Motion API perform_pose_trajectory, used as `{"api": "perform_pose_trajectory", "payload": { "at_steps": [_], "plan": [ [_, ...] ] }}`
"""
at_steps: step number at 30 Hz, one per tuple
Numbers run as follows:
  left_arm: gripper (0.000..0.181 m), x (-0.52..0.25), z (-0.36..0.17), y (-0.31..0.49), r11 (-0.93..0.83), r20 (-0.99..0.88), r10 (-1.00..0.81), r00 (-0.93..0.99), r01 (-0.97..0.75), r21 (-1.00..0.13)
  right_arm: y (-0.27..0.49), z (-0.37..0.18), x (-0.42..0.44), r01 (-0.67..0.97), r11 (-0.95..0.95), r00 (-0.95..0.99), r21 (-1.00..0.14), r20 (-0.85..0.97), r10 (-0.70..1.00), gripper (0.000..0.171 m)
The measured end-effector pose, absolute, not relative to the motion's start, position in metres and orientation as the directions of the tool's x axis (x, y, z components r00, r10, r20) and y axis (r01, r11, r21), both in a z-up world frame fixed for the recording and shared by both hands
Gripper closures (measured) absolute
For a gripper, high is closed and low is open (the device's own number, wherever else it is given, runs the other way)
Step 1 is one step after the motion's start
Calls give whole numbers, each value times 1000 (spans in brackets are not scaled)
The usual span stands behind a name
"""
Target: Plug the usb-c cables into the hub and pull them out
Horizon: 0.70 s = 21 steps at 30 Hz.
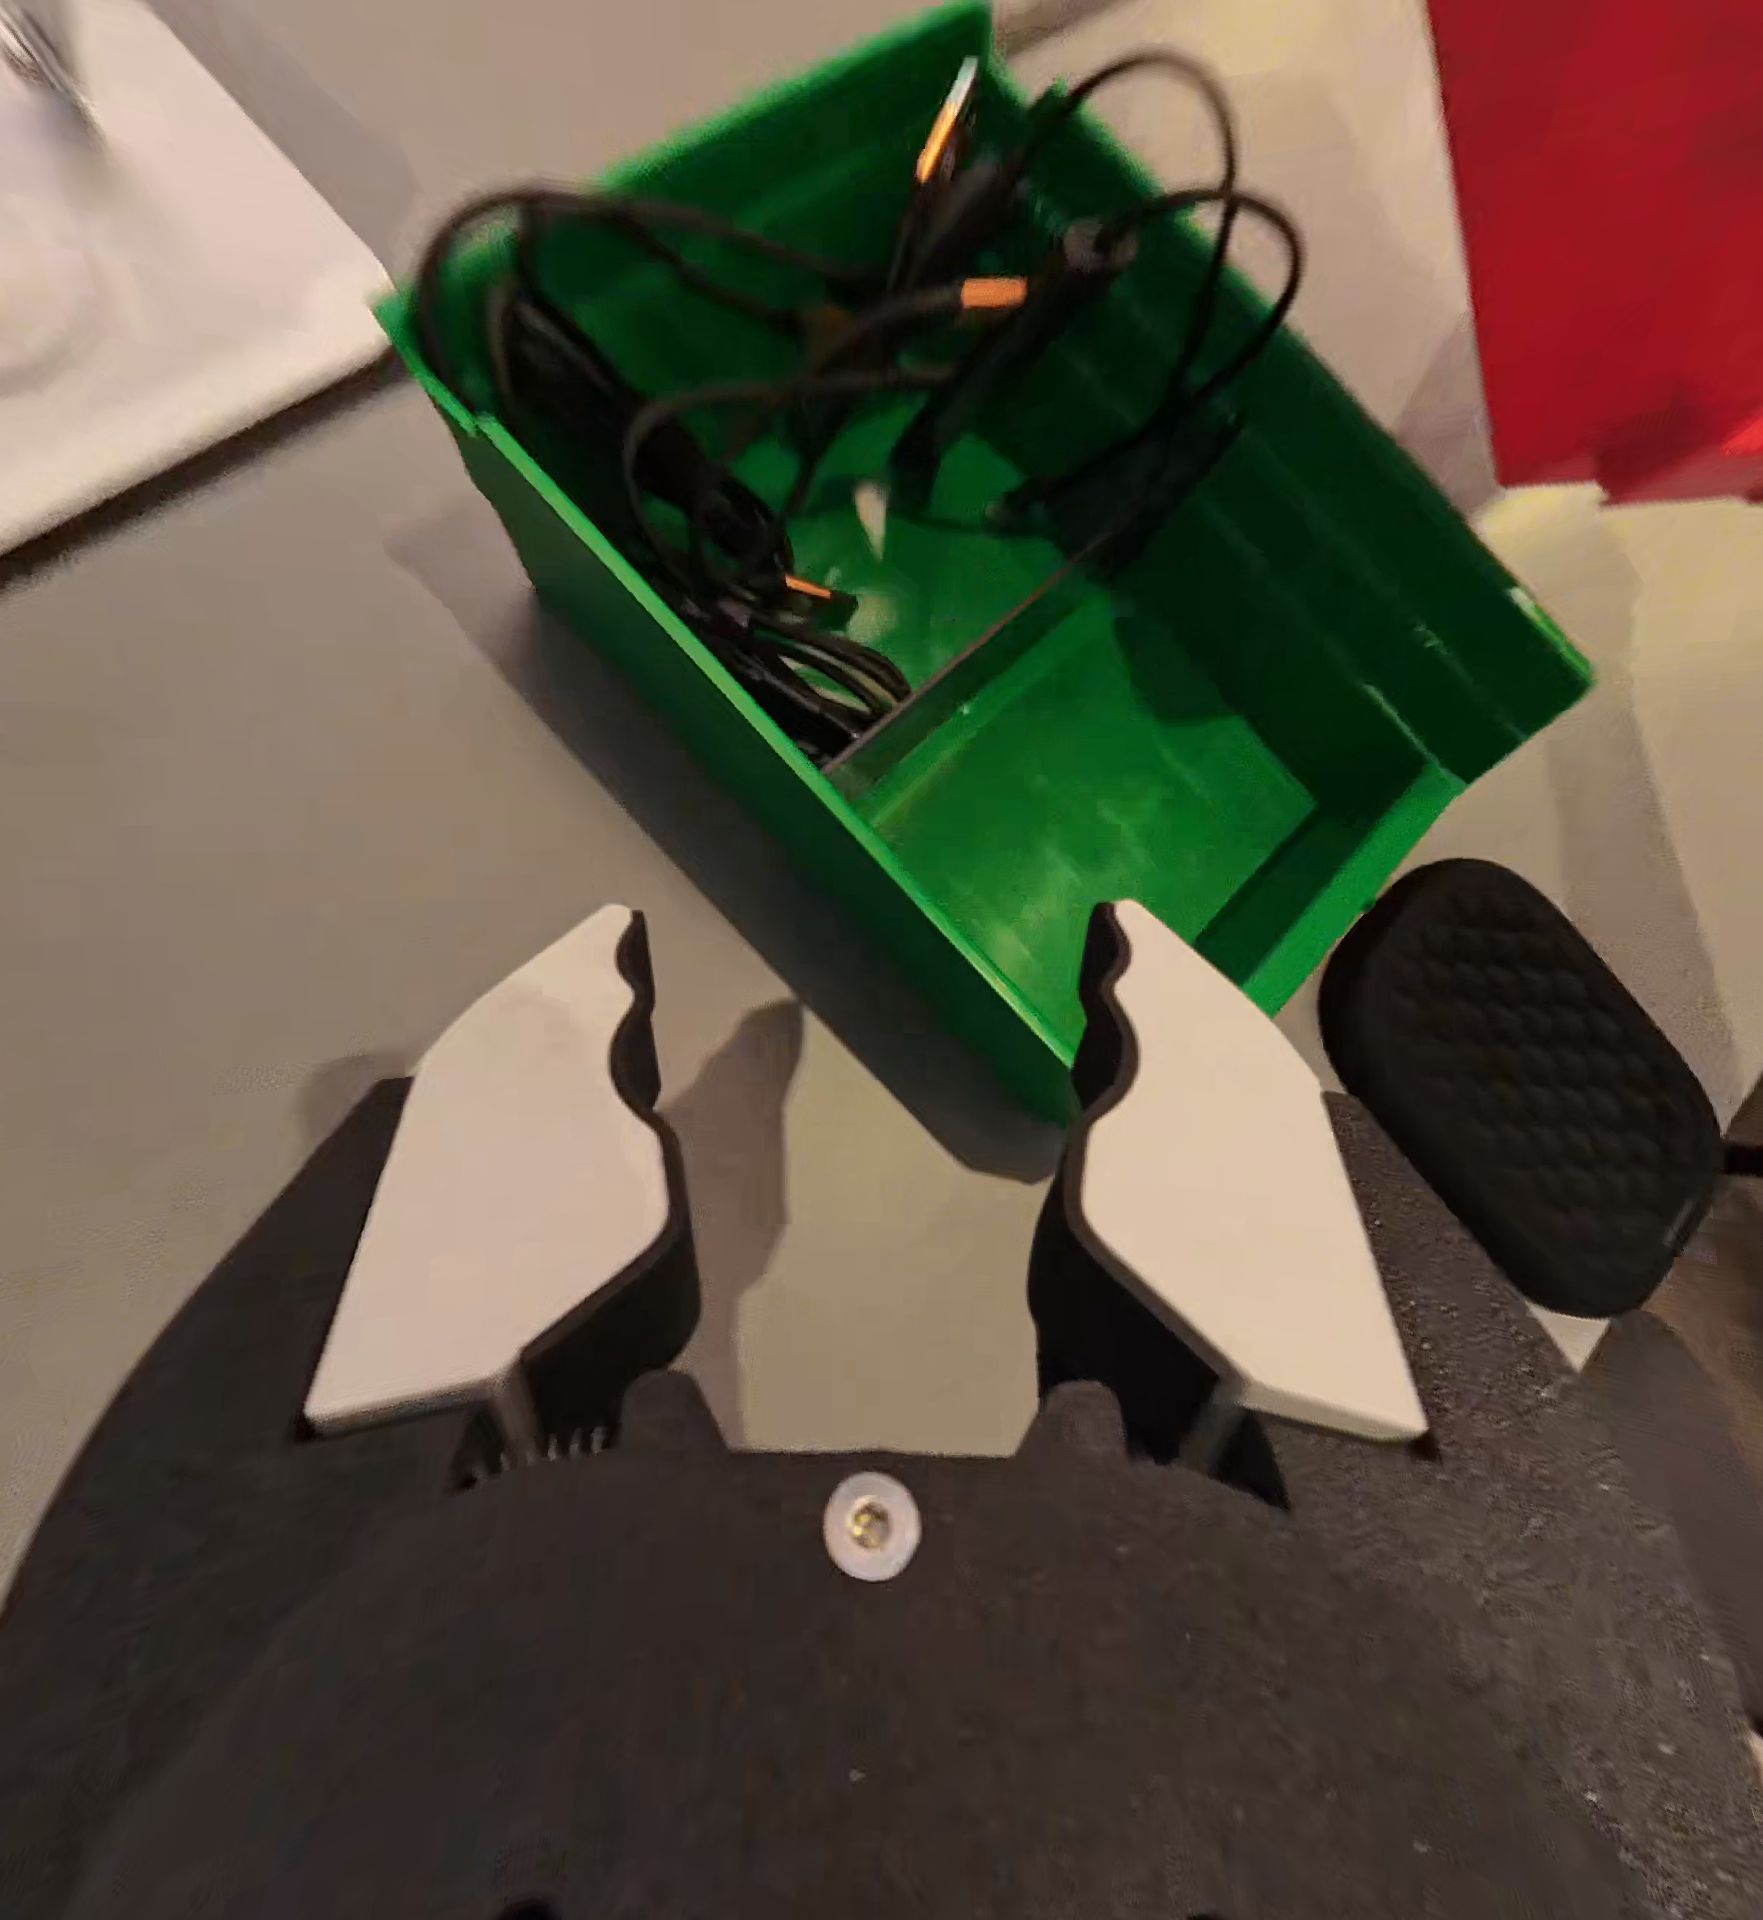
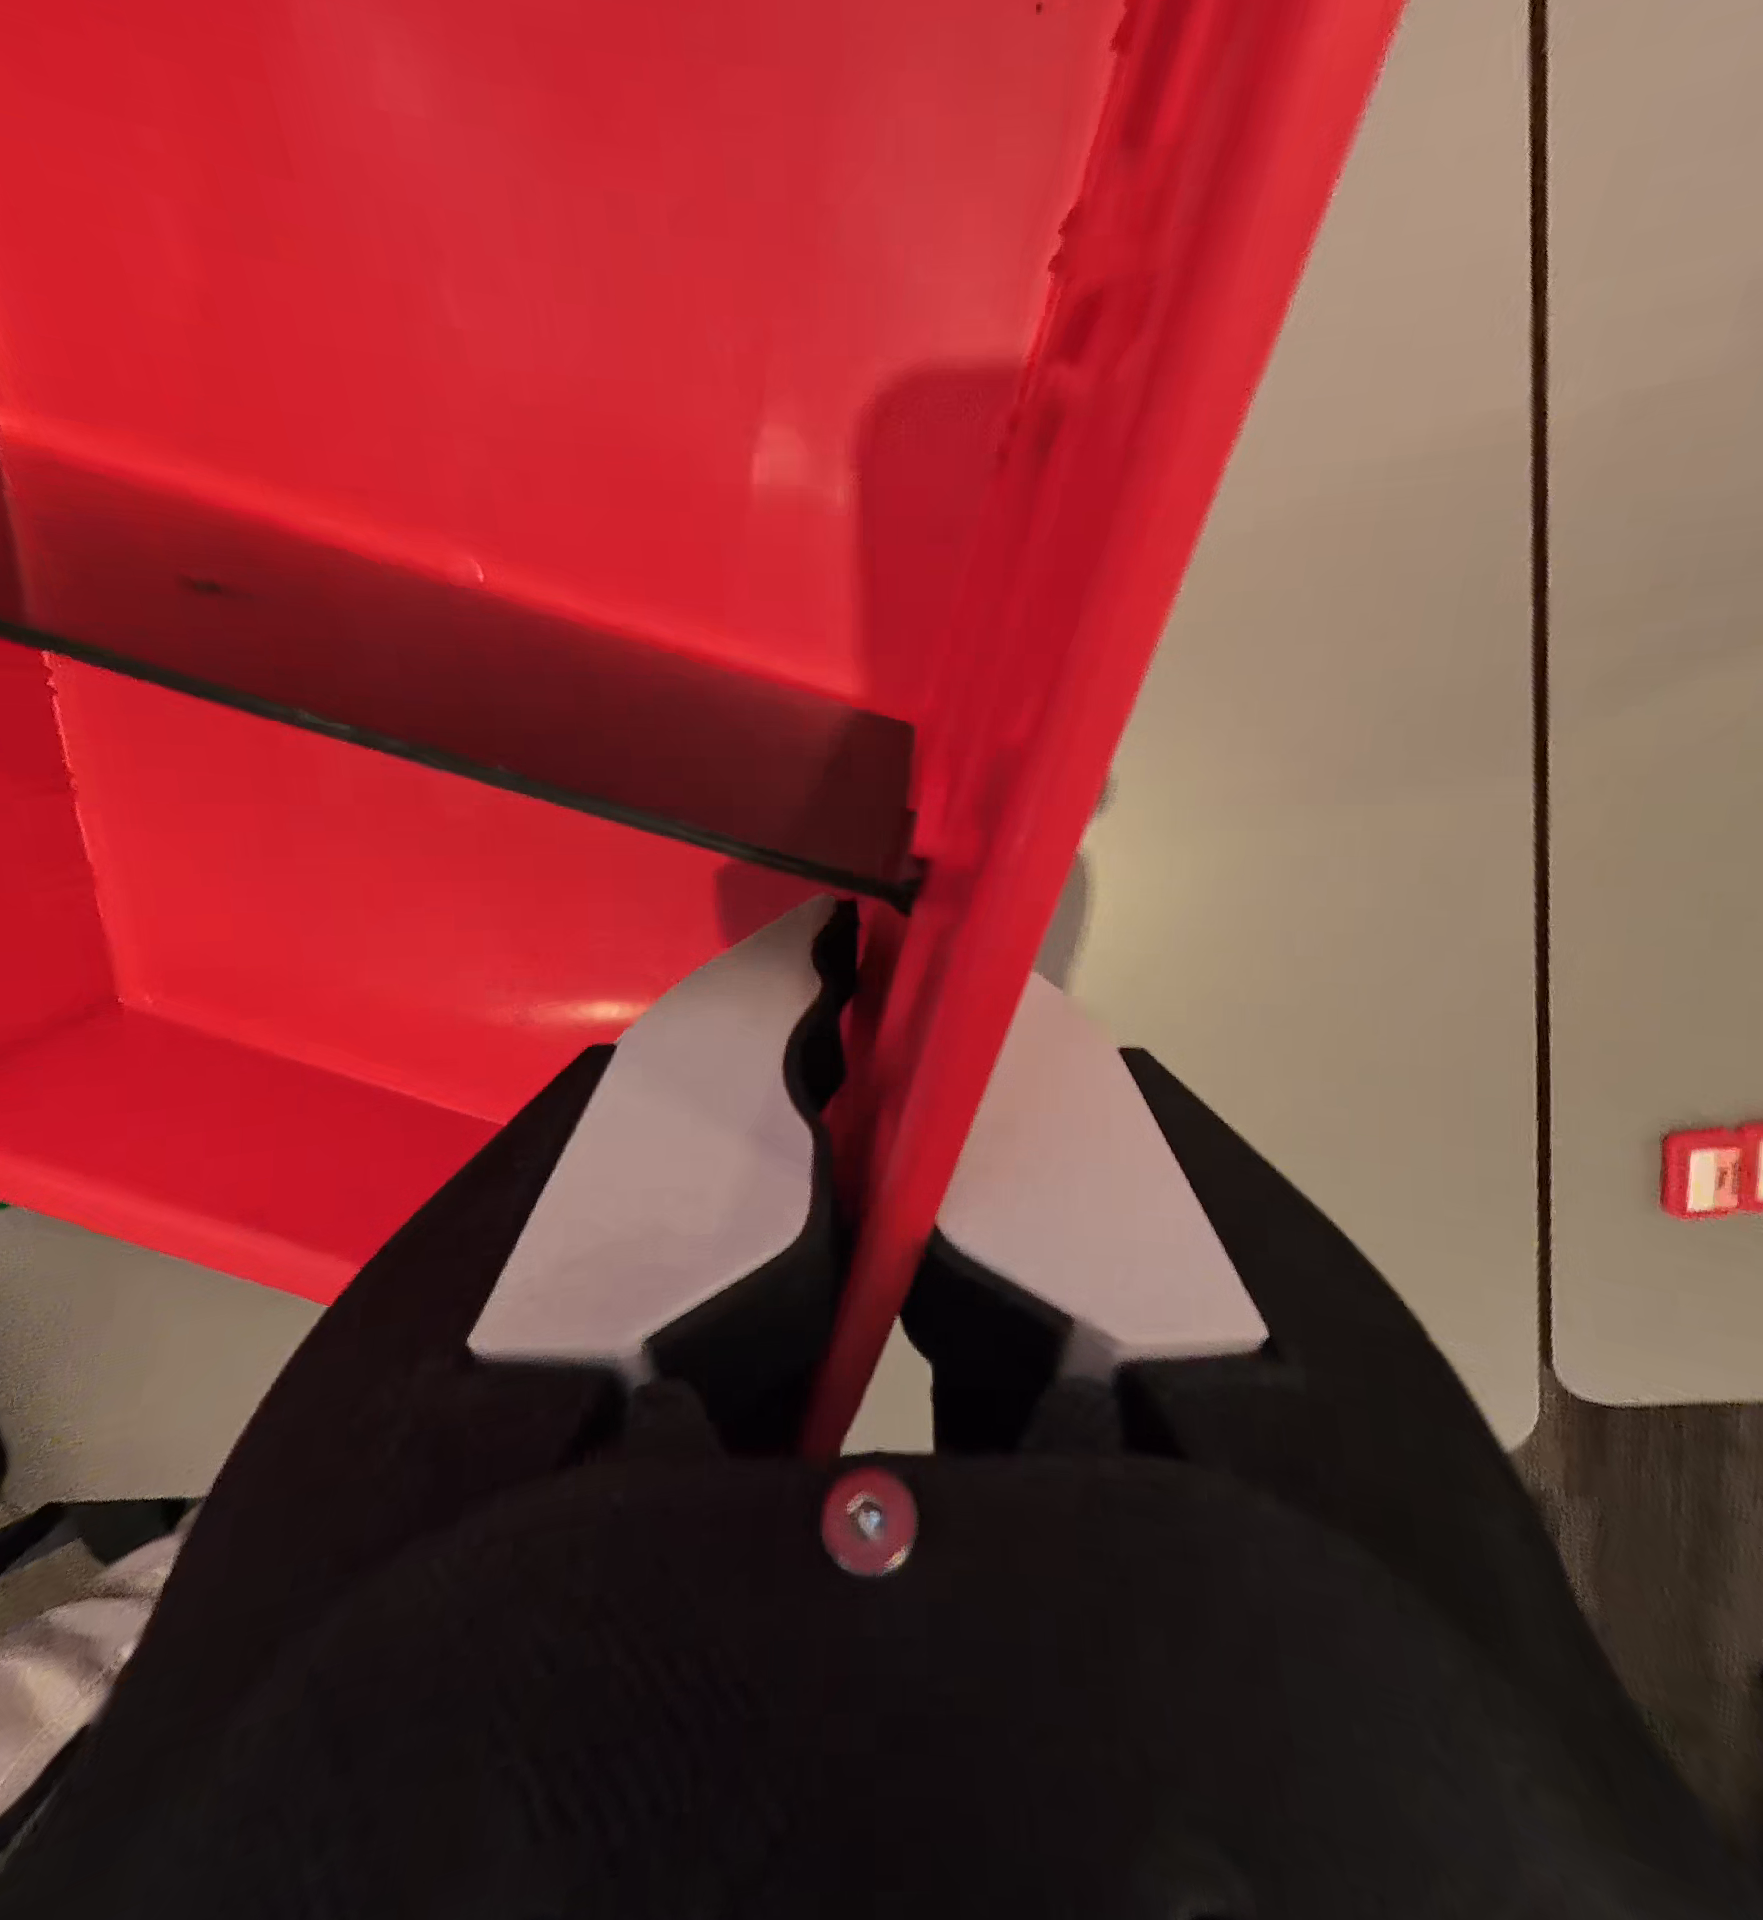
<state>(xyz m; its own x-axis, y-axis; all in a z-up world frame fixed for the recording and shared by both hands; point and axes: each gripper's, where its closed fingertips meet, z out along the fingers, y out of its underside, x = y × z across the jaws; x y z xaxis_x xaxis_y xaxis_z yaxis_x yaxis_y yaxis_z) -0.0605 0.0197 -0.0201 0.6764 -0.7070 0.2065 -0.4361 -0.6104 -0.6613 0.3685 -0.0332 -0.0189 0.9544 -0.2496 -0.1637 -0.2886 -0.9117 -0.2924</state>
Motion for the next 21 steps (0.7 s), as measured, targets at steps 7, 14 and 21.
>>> {"api": "perform_pose_trajectory", "payload": {
  "at_steps": [7,14,21],
  "plan": [
    [108,-41,-84,29,-689,283,-701,654,-520,-506,-69,-74,386,-277,-947,950,-162,-191,-245,164],
    [142,-37,-89,17,-709,417,-704,574,-541,-453,-62,-78,373,-198,-967,963,-161,-216,-161,164],
    [168,-100,-84,29,-724,416,-689,593,-573,-384,-55,-80,342,-25,-990,984,-138,-179,0,164]
  ]
}}
